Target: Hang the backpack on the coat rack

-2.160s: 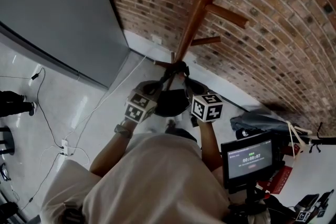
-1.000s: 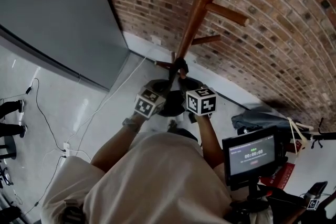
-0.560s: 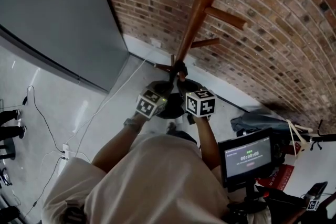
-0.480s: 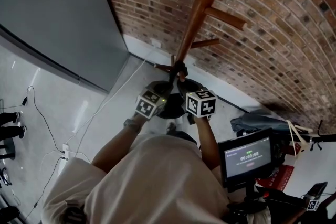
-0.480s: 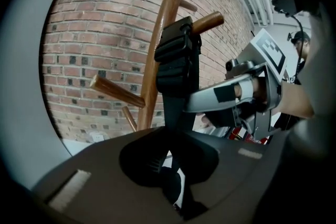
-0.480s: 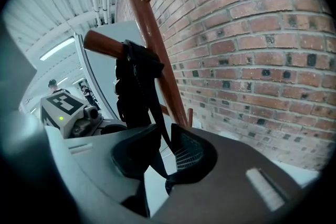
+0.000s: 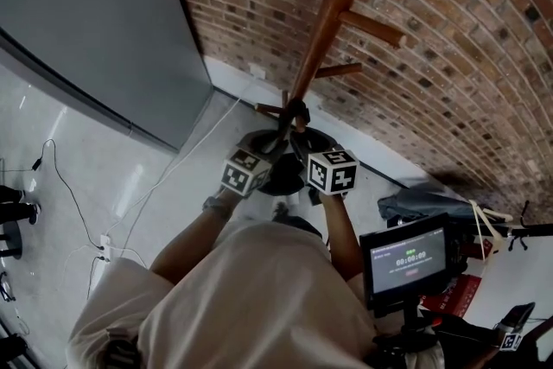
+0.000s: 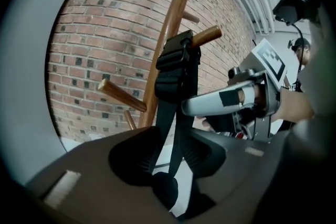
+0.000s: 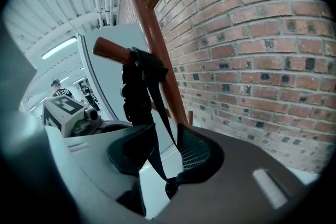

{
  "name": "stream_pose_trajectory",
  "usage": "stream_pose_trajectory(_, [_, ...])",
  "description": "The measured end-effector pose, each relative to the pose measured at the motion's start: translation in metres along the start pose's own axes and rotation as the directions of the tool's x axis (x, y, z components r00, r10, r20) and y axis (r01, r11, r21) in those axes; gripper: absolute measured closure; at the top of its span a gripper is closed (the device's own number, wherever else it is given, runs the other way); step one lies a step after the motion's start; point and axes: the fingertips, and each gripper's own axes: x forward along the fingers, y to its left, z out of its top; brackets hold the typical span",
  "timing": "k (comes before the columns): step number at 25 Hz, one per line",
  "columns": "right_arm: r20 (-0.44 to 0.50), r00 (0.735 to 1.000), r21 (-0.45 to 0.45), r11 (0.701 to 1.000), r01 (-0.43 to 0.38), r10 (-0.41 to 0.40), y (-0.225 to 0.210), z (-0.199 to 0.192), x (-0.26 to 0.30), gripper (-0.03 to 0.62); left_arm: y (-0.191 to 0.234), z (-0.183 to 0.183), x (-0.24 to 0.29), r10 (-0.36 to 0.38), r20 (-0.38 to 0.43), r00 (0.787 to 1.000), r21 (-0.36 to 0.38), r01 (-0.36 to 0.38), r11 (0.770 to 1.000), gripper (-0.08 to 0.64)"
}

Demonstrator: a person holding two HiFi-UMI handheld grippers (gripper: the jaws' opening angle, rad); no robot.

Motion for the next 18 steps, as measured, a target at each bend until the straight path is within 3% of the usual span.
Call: stream_pose_trajectory(18, [0.059,0.997,-0.005,0.999,0.046,-0.045,0.0,0.01,-0.03,0.488,-0.007,0.018,-0.027,0.021,0.09,0.996,-0.051,-0.017,0.999,0.433])
